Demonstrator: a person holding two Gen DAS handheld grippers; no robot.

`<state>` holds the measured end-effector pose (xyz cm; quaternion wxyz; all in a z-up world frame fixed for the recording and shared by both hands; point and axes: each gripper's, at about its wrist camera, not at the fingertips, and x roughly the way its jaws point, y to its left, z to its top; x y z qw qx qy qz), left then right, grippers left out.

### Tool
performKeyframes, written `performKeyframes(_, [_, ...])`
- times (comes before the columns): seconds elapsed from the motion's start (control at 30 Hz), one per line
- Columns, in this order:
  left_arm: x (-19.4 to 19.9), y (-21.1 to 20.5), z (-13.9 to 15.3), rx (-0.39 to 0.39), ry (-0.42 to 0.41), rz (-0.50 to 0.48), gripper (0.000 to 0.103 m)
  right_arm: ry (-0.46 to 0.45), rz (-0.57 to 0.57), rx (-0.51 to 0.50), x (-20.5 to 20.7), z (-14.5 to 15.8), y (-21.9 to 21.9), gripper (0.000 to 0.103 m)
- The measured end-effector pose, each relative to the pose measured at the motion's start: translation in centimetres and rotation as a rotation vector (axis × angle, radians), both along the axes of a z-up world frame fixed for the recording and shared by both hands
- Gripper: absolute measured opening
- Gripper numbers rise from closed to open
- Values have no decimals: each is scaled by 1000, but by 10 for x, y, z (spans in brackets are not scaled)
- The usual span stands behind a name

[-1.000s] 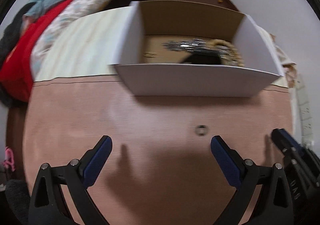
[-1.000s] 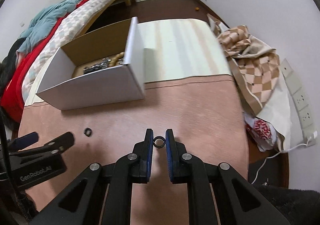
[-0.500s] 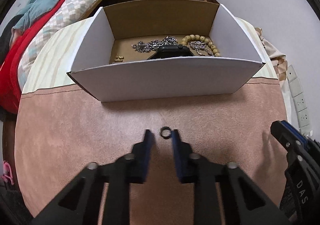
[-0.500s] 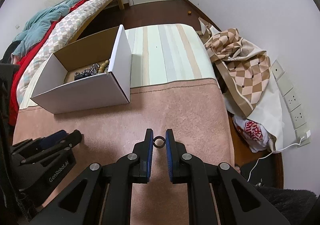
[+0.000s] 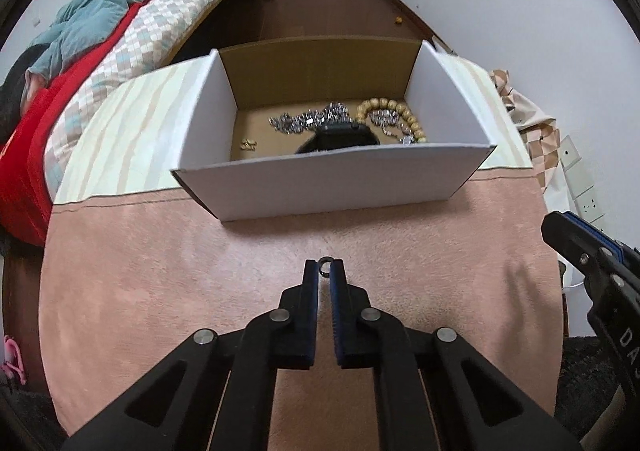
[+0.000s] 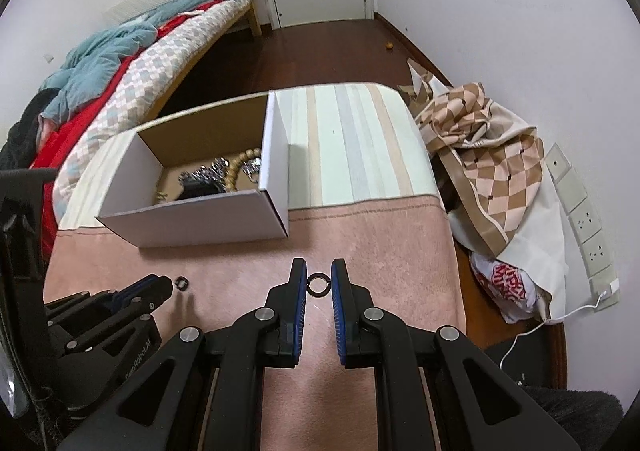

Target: Organize jewelry

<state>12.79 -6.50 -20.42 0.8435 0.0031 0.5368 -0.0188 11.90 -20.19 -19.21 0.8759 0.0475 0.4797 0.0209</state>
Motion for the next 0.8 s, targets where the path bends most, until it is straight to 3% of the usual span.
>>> performKeyframes(0.23, [-6, 12, 22, -30, -27, 6, 3, -26, -7, 37, -3, 16, -4, 13])
performKeyframes(0.47, [-3, 22, 72, -69, -115, 3, 3, -74, 3, 84, 3, 40, -1, 13])
performKeyframes(0.6, [20, 34, 97, -112, -140, 8, 3, -100, 21, 109, 20, 57, 6, 13])
performKeyframes(0.8, [72, 54, 103, -146, -113, 12, 3, -77, 58, 153, 69, 63, 18, 13])
